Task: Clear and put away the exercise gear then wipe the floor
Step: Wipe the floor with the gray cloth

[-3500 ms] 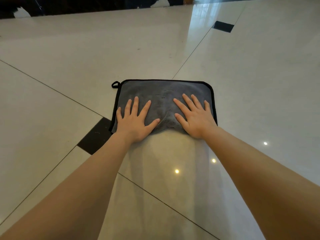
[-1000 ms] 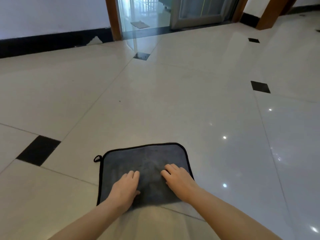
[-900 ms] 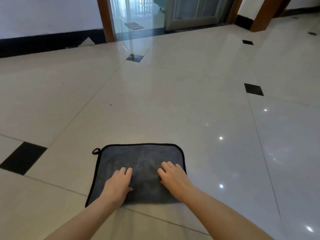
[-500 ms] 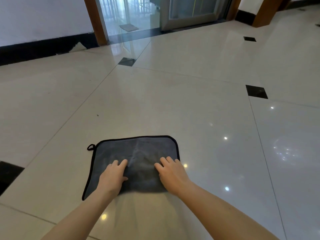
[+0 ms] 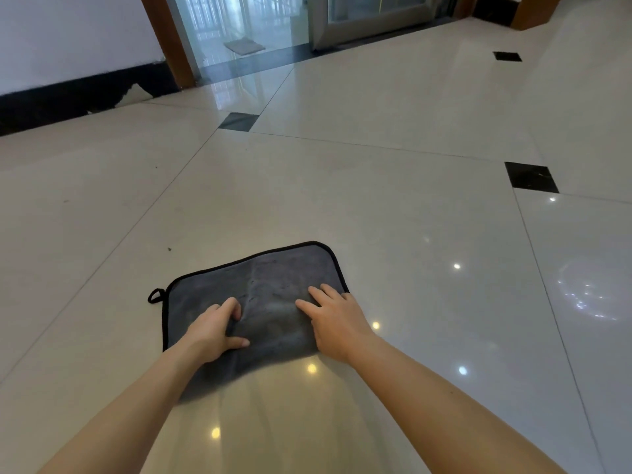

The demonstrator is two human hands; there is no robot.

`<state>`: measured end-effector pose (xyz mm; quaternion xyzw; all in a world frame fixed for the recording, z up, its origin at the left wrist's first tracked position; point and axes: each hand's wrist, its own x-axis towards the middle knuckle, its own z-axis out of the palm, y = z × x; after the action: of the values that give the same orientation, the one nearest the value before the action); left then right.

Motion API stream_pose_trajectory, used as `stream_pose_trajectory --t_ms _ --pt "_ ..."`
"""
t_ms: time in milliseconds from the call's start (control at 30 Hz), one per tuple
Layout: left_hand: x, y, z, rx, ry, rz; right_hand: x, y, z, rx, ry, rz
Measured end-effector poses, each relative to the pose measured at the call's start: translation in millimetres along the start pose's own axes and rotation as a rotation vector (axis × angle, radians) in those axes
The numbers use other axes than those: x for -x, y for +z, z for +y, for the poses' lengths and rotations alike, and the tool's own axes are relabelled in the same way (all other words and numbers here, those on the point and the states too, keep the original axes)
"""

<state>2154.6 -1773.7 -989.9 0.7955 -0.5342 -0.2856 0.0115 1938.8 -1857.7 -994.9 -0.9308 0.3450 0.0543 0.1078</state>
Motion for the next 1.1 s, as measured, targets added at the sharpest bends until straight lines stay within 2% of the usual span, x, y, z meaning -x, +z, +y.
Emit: stream_pose_trajectory --t_ms 200,567,733,900,1100 --pt "-51.5 -26.2 -2.9 0.029 0.01 0.024 -40.7 -5.6 21.4 0.071 -0.039 -0.011" --pt "-124.9 -48.8 -1.7 0.05 -0.024 0.223 -114.1 -22.5 43.4 0.02 0.026 -0.071" --pt "-135.0 -55.0 3.4 0.028 -0.072 0.233 -126.2 -28.0 42.7 -0.002 0.045 -0.083" --pt "-126.5 -49.0 9.8 -0.107 -0.087 0.252 -123.7 -31.3 36.4 0.016 0.06 -0.102" --pt "-103.4 -37.7 21.6 -0.18 -0.08 0.163 -94.2 -25.9 34.6 0.049 0.036 -0.118"
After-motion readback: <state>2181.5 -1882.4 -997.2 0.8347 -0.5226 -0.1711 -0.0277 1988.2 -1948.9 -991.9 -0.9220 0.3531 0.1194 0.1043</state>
